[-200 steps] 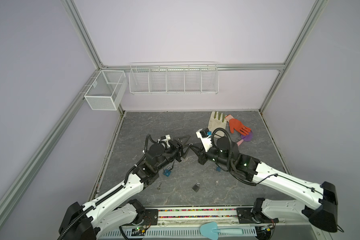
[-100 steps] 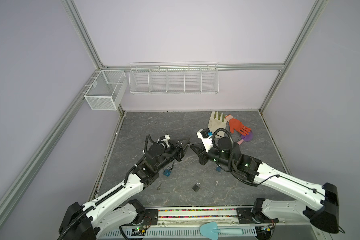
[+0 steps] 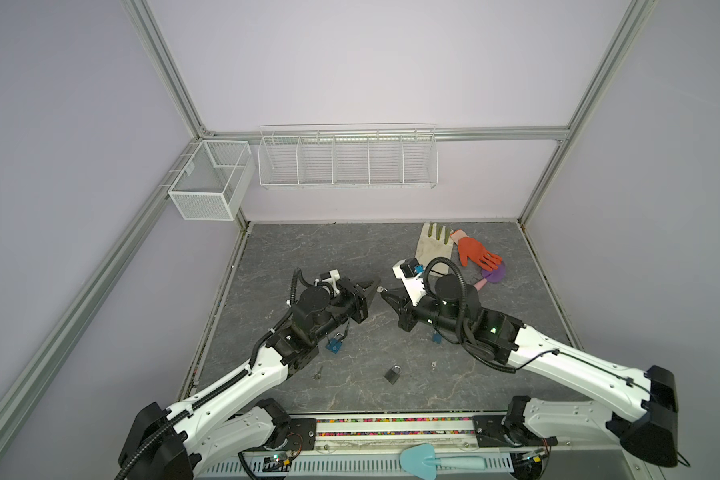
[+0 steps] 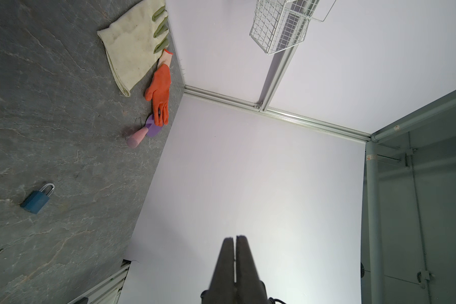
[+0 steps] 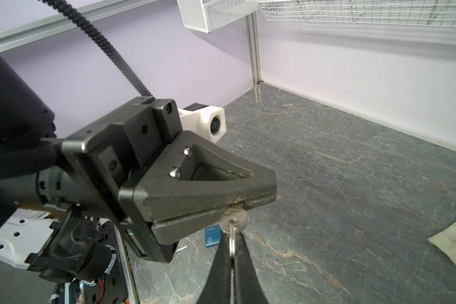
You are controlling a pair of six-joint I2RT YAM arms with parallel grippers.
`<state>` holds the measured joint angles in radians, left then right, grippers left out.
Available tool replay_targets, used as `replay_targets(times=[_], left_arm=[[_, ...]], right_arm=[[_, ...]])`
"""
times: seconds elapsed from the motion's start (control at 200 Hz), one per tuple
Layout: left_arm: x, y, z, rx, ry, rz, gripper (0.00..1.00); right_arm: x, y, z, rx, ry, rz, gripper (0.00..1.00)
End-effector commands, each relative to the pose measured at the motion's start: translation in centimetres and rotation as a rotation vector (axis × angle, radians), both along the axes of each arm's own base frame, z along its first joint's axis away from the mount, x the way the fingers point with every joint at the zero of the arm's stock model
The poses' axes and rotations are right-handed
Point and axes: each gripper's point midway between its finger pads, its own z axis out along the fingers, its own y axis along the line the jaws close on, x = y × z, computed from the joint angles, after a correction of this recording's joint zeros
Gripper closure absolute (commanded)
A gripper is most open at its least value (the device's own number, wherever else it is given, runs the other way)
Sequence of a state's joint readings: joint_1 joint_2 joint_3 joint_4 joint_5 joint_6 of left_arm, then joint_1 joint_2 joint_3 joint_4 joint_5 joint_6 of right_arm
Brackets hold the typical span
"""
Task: Unlock with the key
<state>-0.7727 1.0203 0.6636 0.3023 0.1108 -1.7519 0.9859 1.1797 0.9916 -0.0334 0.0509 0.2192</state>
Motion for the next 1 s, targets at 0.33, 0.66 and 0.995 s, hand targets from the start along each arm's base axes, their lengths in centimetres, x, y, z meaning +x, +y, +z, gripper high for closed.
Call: replay_targets(times=[0.33, 0.66, 0.995], left_arm=[[0.6, 0.3, 2.8, 0.165, -0.221, 0.024, 1.0], [0.0, 1.1, 6.5, 0.424, -0.566, 0.022, 1.0], [-1.6, 0.0, 9.9, 0.398, -0.792, -0.031, 1.0]], right_arm=[[-1.4, -1.6, 1.5, 0.044, 0.079, -0.001, 0.6], [-2.7, -3.8, 2.8, 0.214, 0.31, -0.016, 0.33], [-3.5, -3.0, 6.3, 0.424, 0.381, 0.179, 0.26]])
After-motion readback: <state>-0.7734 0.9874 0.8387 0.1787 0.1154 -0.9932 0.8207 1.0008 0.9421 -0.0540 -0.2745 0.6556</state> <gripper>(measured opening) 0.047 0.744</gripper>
